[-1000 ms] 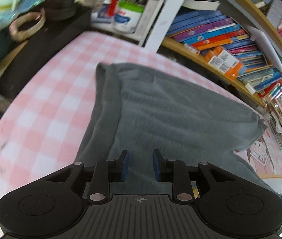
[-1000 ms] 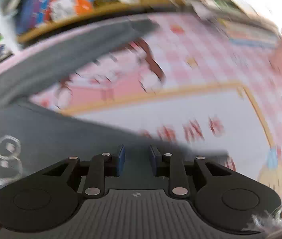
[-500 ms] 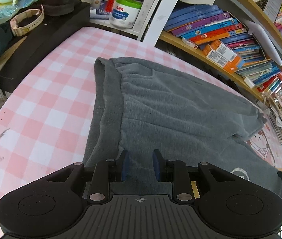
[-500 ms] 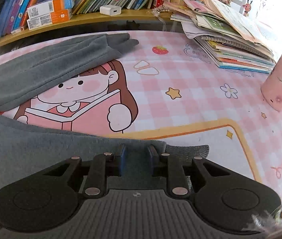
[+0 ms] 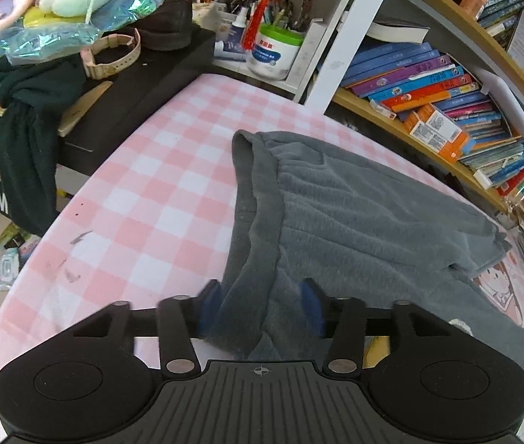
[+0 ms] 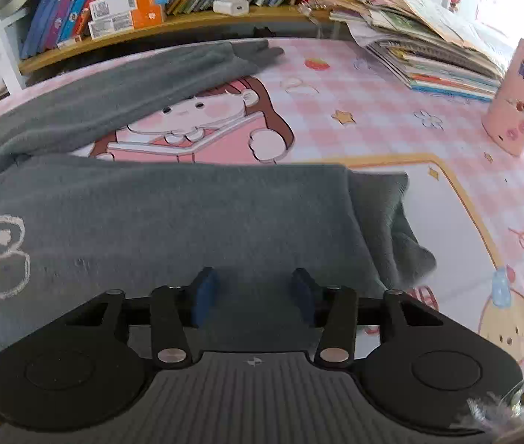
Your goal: Fold clothes
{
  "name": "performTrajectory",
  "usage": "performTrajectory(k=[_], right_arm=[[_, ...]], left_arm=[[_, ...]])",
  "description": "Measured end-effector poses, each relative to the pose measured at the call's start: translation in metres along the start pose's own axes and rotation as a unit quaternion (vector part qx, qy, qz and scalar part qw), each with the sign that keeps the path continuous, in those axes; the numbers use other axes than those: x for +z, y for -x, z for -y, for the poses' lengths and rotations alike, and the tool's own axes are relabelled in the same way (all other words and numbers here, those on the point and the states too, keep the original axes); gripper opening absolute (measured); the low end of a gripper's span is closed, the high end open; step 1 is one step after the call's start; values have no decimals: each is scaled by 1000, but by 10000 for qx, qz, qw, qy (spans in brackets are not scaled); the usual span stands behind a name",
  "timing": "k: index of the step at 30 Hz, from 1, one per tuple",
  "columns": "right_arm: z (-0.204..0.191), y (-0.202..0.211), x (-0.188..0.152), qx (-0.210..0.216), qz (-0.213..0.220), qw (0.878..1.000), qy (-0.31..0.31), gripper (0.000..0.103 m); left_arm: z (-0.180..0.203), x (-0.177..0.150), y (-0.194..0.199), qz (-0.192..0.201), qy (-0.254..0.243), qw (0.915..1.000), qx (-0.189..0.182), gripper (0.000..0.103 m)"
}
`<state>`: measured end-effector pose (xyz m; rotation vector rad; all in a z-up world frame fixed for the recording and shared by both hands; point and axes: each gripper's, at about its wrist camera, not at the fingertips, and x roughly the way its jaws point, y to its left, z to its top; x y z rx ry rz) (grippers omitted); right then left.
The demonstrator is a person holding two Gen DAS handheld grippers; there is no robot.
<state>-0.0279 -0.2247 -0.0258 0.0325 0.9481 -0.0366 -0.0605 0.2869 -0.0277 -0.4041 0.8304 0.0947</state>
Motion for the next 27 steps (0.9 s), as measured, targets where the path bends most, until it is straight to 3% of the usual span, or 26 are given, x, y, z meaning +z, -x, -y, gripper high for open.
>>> performTrajectory(k=[3,13,22,25,27], right_arm=[[3,1,-3,-27,-64,10000,59,54],[4,1,-2,20,-81,9998,196,58],[4,-1,-7,8,-2,9999,108,72],[2,-3,-7,22,-4,9999,114,80],[1,-5,-6,35,-56,9999,137,94]], left_arm=[[1,-4,2,-57,-67,10000,2,52],[-11,-22,11,-96,327,9991,247,52],[-13,-35,21,-53,584,9977,353,52],[-16,-40,23,-17,826,9960,337,52],[-18,-42,23,12,1012,9944,306,52]])
